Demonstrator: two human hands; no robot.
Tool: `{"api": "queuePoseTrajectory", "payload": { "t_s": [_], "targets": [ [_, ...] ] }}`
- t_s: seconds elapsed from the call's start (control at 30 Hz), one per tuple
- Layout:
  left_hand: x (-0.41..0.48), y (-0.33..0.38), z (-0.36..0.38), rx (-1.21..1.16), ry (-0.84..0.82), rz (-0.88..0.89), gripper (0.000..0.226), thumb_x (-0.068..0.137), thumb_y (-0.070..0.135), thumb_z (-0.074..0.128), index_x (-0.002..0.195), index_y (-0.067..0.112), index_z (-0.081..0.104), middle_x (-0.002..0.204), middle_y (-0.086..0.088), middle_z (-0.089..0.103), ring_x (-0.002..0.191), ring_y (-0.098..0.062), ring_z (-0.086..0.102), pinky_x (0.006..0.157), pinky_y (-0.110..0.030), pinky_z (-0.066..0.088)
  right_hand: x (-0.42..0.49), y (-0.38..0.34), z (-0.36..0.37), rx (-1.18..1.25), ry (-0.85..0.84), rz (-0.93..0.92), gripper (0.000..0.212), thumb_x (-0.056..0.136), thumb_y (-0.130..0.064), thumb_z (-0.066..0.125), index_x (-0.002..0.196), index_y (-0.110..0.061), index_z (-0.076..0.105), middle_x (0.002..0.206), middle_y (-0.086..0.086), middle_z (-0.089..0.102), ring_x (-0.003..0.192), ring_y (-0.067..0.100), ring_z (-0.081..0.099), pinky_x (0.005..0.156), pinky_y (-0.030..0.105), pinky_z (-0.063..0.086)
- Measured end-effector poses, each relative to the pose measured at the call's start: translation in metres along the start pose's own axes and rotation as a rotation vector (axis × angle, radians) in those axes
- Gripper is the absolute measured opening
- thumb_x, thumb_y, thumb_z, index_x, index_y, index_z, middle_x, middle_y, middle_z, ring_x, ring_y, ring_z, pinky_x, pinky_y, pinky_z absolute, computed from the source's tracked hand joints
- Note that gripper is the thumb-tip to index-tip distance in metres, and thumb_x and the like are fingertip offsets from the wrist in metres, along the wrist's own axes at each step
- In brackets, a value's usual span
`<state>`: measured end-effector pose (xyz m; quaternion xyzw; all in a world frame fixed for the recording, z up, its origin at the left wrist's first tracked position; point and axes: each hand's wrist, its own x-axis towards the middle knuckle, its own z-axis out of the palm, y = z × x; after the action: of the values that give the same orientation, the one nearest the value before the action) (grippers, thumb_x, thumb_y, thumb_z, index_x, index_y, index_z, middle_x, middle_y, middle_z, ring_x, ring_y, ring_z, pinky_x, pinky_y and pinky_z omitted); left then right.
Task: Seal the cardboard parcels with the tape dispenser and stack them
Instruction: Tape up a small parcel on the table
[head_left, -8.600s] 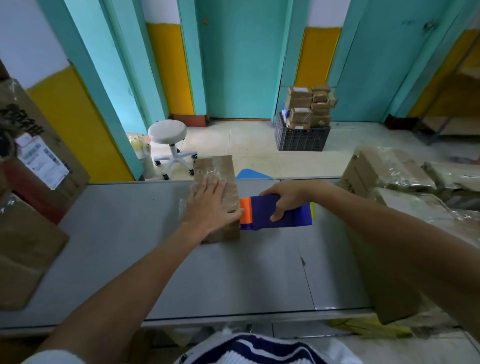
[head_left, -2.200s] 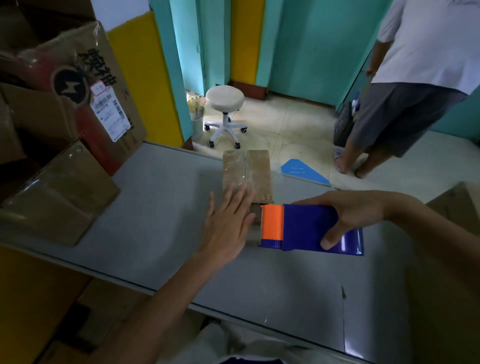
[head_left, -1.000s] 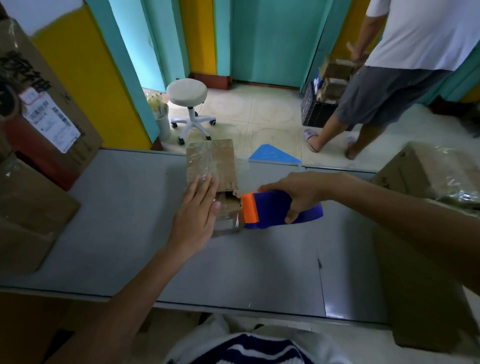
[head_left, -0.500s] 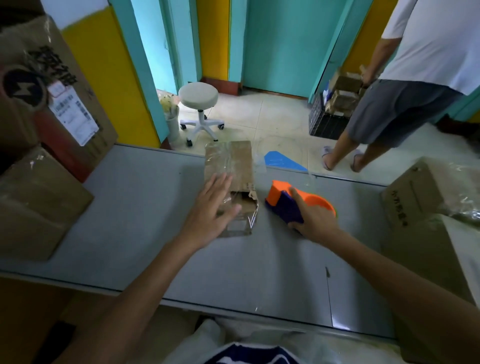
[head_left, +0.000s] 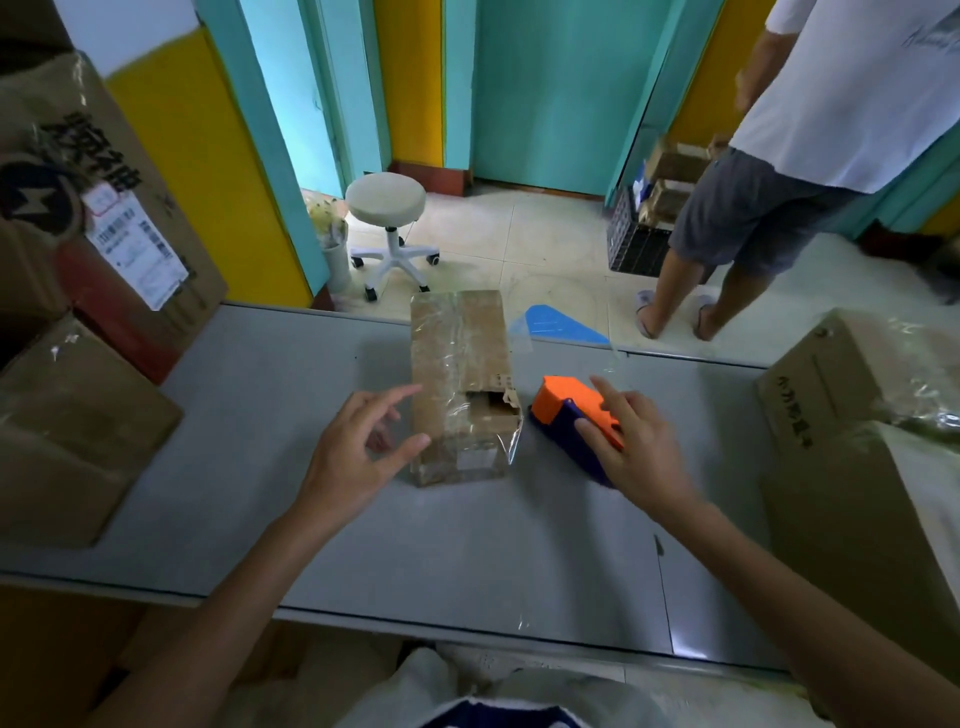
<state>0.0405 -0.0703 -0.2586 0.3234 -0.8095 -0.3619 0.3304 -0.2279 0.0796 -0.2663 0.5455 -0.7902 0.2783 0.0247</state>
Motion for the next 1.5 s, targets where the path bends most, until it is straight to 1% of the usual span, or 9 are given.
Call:
{"api": "queuePoseTrajectory", "payload": {
  "t_s": [0.13,0.3,0.4,0.77,0.9,1.03,1.13,1.27,1.5],
  "targets": [
    [-0.001,-0.002,0.004,0.068,-0.122,0.084,0.059,0.072,0.039,0.074,0.124,0.044,0.048,0.08,0.013,0.047,0.067,-0.006,0.05,0.067,-0.008,0.041,0.001,-0.045,-0.001,0.307,-0.23,-0.14,0.067,0.081,-0.061,0.049,0.139,-0.029,0.041,0.084,-0.009,0.05,0.071,0.0,0.046,0.065,0.01,0.038],
    [-0.009,-0.013,0.017,0.323,-0.049,0.131,0.07,0.069,0.016,0.082,0.124,0.033,0.042,0.077,0.008,0.06,0.064,-0.013,0.058,0.06,-0.028,0.051,0.0,-0.054,0.03,0.251,-0.17,-0.282,0.048,0.088,-0.03,0.056,0.133,-0.012,0.052,0.085,0.006,0.063,0.07,0.011,0.058,0.063,0.023,0.052],
    [-0.01,-0.011,0.022,0.283,-0.054,0.093,0.074,0.066,0.029,0.083,0.126,0.033,0.039,0.085,0.008,0.064,0.066,-0.009,0.058,0.063,-0.013,0.044,-0.005,-0.06,0.045,0.25,-0.122,-0.243,0.043,0.085,-0.01,0.062,0.126,-0.001,0.054,0.097,0.015,0.067,0.08,0.023,0.066,0.067,0.034,0.057],
    [0.006,-0.015,-0.021,0.166,-0.343,0.107,0.054,0.086,0.041,0.056,0.133,0.056,0.034,0.13,0.019,0.053,0.116,0.002,0.05,0.096,-0.014,0.039,0.024,-0.041,0.015,0.132,-0.3,-0.418,0.062,0.092,-0.035,0.049,0.147,-0.03,0.02,0.082,-0.004,0.052,0.069,0.001,0.041,0.06,0.021,0.045],
    [0.007,-0.013,-0.006,0.15,-0.225,0.091,0.047,0.079,0.014,0.071,0.12,0.031,0.056,0.14,0.011,0.036,0.123,0.004,0.038,0.094,0.003,0.024,0.021,-0.054,0.027,0.291,-0.343,-0.289,0.08,0.089,-0.023,0.062,0.149,-0.026,0.008,0.121,0.003,0.057,0.097,-0.001,0.049,0.086,0.008,0.044],
    [0.002,-0.005,0.016,0.161,-0.049,0.087,0.042,0.071,0.016,0.067,0.108,0.028,0.05,0.135,-0.009,0.051,0.108,0.001,0.049,0.088,0.005,0.028,0.026,-0.052,0.034,0.363,-0.241,-0.222,0.077,0.08,-0.015,0.072,0.145,-0.014,0.031,0.116,0.004,0.065,0.101,0.005,0.058,0.086,0.004,0.039],
    [-0.002,-0.005,0.021,0.135,-0.048,0.059,0.044,0.075,0.02,0.064,0.115,0.03,0.047,0.138,-0.009,0.05,0.111,-0.009,0.055,0.091,-0.002,0.035,0.029,-0.052,0.028,0.275,-0.252,-0.196,0.078,0.078,-0.028,0.075,0.143,-0.025,0.032,0.106,0.0,0.066,0.084,0.006,0.057,0.073,0.019,0.047],
    [0.0,-0.006,0.012,0.14,-0.096,0.032,0.056,0.07,0.031,0.078,0.119,0.026,0.05,0.14,0.006,0.039,0.117,0.004,0.041,0.093,-0.02,0.039,0.059,-0.055,0.002,0.384,-0.366,-0.054,0.063,0.077,-0.062,0.059,0.133,-0.033,0.05,0.113,-0.003,0.044,0.099,-0.002,0.039,0.087,0.006,0.032],
    [0.015,0.007,0.027,0.077,-0.059,-0.166,0.095,0.054,0.031,0.089,0.131,0.013,0.035,0.123,0.004,0.033,0.111,-0.004,0.039,0.095,-0.027,0.04,0.115,-0.072,0.041,0.739,-0.427,0.533,0.106,0.079,-0.058,0.063,0.151,-0.012,0.001,0.156,0.011,0.017,0.142,0.025,0.023,0.114,0.043,0.026]
  ]
}}
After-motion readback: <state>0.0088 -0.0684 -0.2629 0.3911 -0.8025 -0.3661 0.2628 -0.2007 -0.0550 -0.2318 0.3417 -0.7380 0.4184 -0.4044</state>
